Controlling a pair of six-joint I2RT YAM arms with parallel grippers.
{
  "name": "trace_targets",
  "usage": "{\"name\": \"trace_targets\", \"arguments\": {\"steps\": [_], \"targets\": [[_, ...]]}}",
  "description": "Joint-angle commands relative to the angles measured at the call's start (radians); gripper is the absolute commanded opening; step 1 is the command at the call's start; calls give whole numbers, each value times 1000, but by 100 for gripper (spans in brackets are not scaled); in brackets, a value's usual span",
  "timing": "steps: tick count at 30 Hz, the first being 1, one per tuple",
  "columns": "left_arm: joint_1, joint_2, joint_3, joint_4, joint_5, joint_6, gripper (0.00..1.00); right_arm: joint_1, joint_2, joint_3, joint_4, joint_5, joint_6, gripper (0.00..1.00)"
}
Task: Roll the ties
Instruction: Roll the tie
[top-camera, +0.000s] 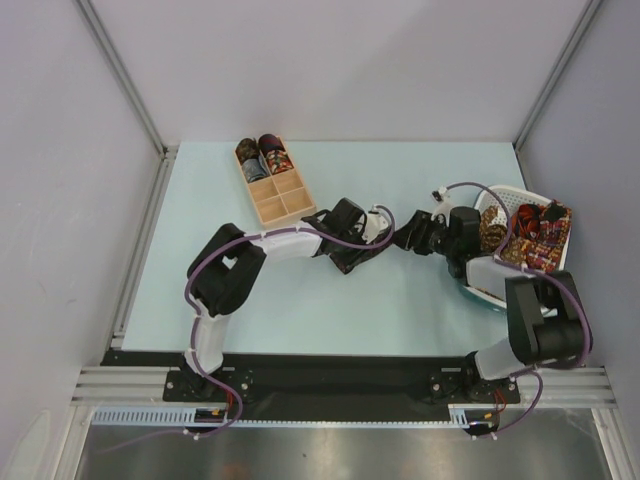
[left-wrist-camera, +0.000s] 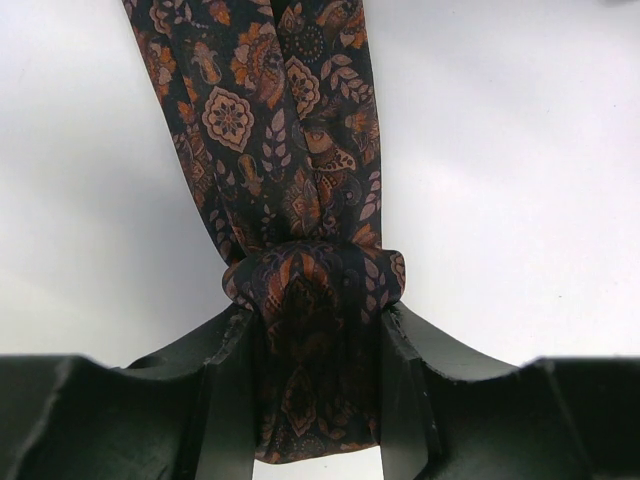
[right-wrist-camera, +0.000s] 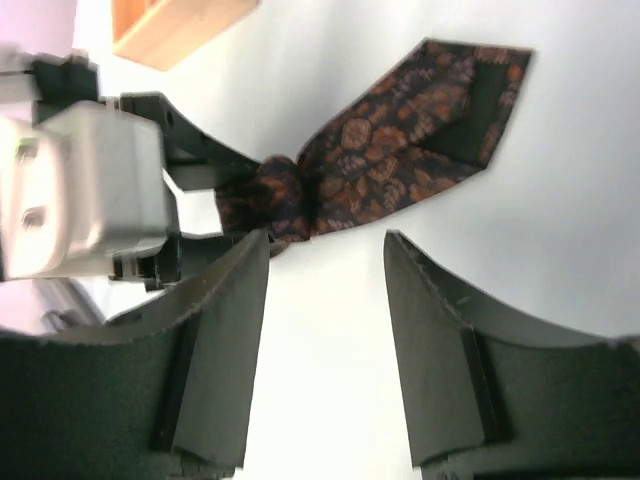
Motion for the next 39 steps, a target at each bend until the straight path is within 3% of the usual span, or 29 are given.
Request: {"name": "trace_targets", "arguments": {"steps": [1,9,14,18,22,27,32,39], "targets": [[6,29,7,-37,22,-17,42,47,-148,-75,-42,226,-77,54],[6,31,9,-37,29,-20,43,202,-591,-246,-237,496,-75,52],[6,36,15,-42,31,-21,42,471,-723,-262,-367,741,-118,51],[6,34,13,-40,29,-21,42,692,-699,-248,-395,912,-170,51],[6,34,13,-40,31,-20,42,922,-569,-181,-387,1108,-244,51],[6,34,13,-42,35,-20,42,1129,-190,36,-422,1375,-324,51],[6,37,18,-46,39,-18,42,1205,219,301,-583,1533,-400,51],[6,42,24,-53,37,-17,42,1161,567,675,-787,1573,-482,53]]}}
